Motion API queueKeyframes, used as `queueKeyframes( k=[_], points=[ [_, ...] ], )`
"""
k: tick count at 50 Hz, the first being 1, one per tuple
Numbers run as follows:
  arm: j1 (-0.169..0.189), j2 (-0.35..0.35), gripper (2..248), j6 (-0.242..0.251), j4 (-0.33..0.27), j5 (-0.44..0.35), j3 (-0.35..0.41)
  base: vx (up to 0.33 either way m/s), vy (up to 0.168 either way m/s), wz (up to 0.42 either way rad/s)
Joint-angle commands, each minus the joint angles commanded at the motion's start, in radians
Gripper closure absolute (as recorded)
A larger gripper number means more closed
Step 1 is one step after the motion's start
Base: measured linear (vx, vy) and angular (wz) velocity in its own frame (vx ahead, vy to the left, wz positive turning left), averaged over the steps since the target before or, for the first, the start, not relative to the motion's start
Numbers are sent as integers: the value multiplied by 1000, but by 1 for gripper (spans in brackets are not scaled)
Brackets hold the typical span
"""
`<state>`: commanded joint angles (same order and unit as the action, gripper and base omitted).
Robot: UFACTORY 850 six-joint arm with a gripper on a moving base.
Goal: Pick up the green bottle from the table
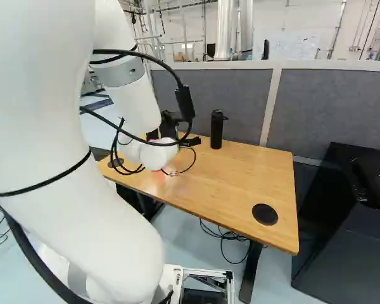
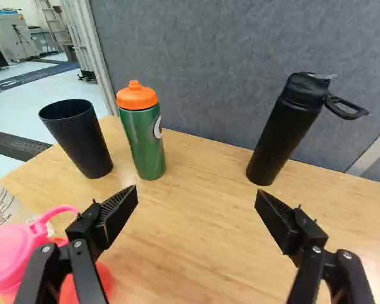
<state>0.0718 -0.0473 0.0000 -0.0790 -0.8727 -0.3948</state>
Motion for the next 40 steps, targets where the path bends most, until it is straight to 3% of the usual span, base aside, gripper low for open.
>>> queueKeyframes(
  k=[40],
  points=[
    [48, -133, 3, 0, -243, 0, -145, 0, 0, 0]
  ],
)
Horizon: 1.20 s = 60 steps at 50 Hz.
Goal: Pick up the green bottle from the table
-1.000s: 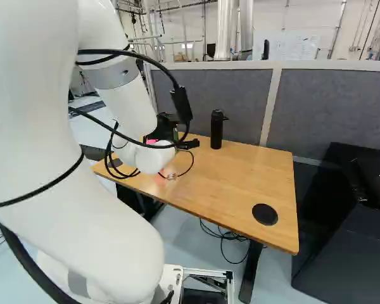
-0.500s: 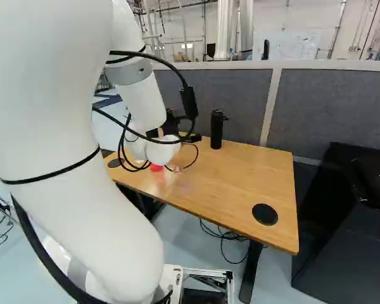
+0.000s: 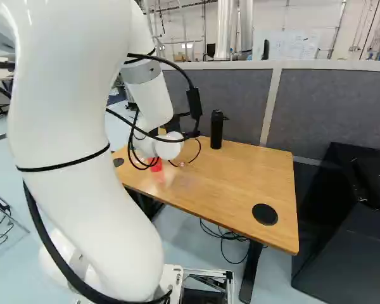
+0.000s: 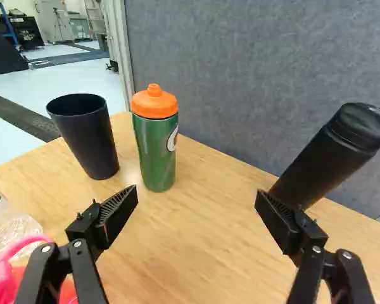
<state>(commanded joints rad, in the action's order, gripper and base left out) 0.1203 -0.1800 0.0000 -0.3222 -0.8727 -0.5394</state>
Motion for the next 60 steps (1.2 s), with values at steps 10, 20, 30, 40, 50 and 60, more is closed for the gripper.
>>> queueKeyframes(
  k=[10, 20, 30, 40, 50, 60],
  points=[
    [14, -25, 3, 0, -65, 0, -28, 0, 0, 0],
    [34, -50, 3, 0, -137, 0, -57, 0, 0, 0],
    [52, -78, 3, 0, -215, 0, -90, 0, 0, 0],
    [59, -116, 3, 0, -284, 0, -136, 0, 0, 0],
    [54, -159, 3, 0, -348, 0, -189, 0, 0, 0],
    [48, -202, 3, 0, -411, 0, -244, 0, 0, 0]
  ],
)
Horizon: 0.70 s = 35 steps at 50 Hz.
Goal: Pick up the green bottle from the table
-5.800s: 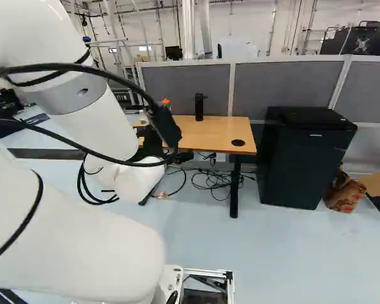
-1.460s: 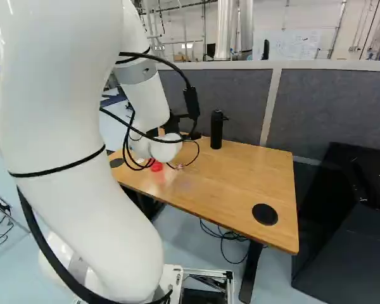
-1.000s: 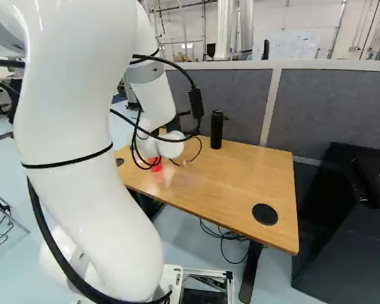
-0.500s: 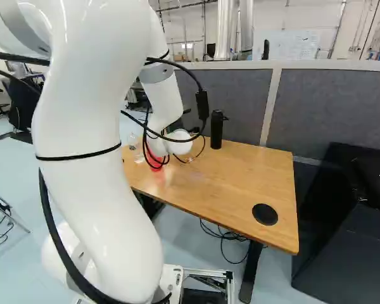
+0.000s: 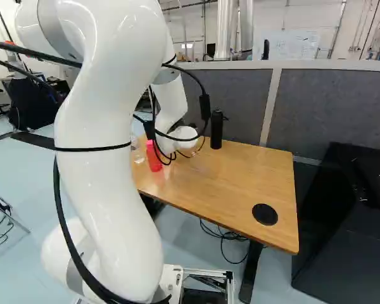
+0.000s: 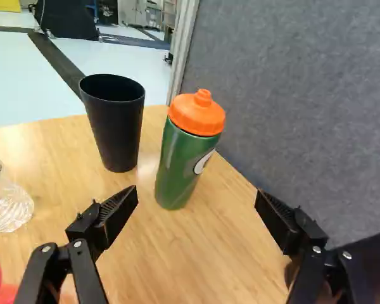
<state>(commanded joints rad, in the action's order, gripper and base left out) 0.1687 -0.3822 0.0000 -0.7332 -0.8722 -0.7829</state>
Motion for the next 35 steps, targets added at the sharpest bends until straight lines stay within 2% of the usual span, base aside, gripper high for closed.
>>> queueKeyframes(
  k=[5, 10, 32, 35],
  points=[
    [-2, -22, 3, -3, -31, 3, -28, 0, 0, 0],
    [-5, -44, 3, -43, -55, 8, -56, 0, 0, 0],
    [-15, -139, 3, -336, -152, 15, -183, 0, 0, 0],
    [-16, -152, 3, -364, -167, 15, -201, 0, 0, 0]
  ],
)
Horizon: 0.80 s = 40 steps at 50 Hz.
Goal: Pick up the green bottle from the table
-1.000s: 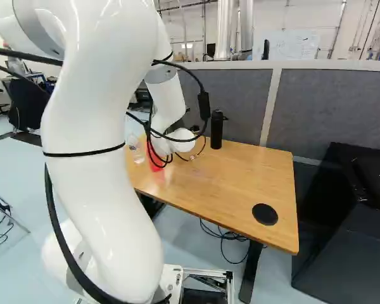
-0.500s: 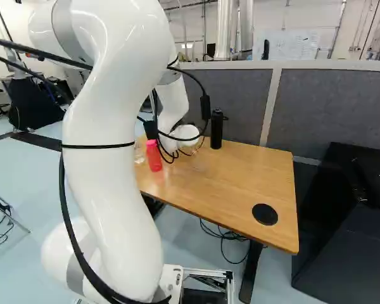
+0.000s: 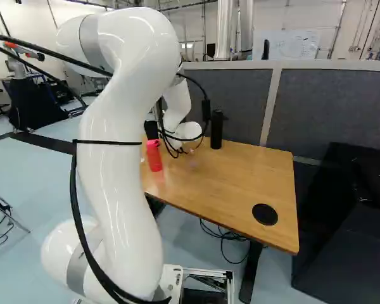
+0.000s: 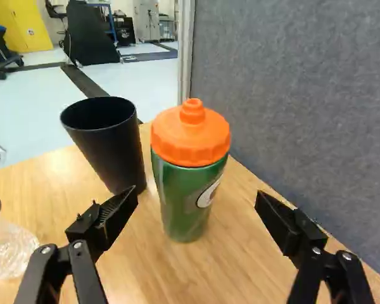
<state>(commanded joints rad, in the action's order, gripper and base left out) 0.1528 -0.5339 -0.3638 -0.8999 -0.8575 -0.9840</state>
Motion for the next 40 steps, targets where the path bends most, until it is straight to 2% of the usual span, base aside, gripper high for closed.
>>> queueKeyframes(
  k=[13, 33, 34, 38, 39, 40],
  points=[
    [-5, -48, 3, -27, -63, 0, -66, 0, 0, 0],
    [-8, -91, 3, -28, -71, 0, -128, 0, 0, 0],
    [-8, -92, 11, -28, -71, 0, -129, 0, 0, 0],
    [-9, -95, 11, -28, -71, 0, -133, 0, 0, 0],
    [-9, -95, 48, -28, -71, 0, -133, 0, 0, 0],
    [-9, -95, 48, -28, -71, 0, -134, 0, 0, 0]
  ],
)
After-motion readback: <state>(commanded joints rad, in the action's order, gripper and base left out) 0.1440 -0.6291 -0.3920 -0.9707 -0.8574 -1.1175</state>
